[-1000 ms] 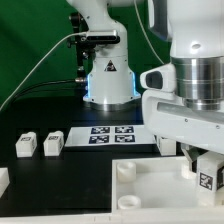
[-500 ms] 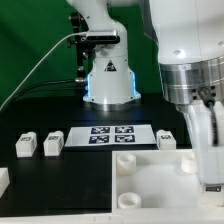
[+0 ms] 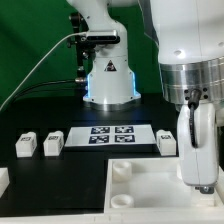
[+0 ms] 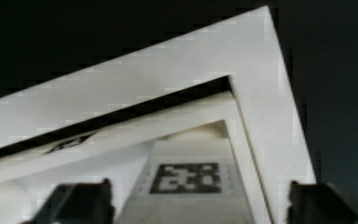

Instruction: Assemble one leg

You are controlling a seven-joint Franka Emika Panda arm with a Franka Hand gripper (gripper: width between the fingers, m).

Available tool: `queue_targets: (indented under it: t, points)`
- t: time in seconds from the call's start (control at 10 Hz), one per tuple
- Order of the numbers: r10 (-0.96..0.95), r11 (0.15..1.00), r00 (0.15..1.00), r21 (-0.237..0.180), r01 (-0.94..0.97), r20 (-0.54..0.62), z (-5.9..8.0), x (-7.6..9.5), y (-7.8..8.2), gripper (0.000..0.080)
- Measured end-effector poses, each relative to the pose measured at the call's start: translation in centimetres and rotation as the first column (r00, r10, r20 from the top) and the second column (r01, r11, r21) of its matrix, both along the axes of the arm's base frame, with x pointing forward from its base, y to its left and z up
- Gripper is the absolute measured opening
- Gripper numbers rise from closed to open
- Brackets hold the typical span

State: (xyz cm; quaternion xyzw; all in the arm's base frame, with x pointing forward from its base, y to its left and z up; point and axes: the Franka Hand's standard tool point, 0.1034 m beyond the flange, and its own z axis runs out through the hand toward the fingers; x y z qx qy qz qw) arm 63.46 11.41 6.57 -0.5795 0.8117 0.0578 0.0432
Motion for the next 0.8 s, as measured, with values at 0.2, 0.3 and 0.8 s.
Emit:
queue_targets:
  t: [0.2,0.3,0.8]
  points:
    - [0.012,1.0,1.0,-0.001,-0.012,-0.004,-0.2,-0.4,0.8,0.0637]
    - [0.025,1.0,1.0,0.001,-0.025,-0.002,0.1,-0.7,1.6,0.0637]
    - [0.06,0.998,0.998,0.012,-0.061,0.021,2.5,-1.2,3.8,0.0649]
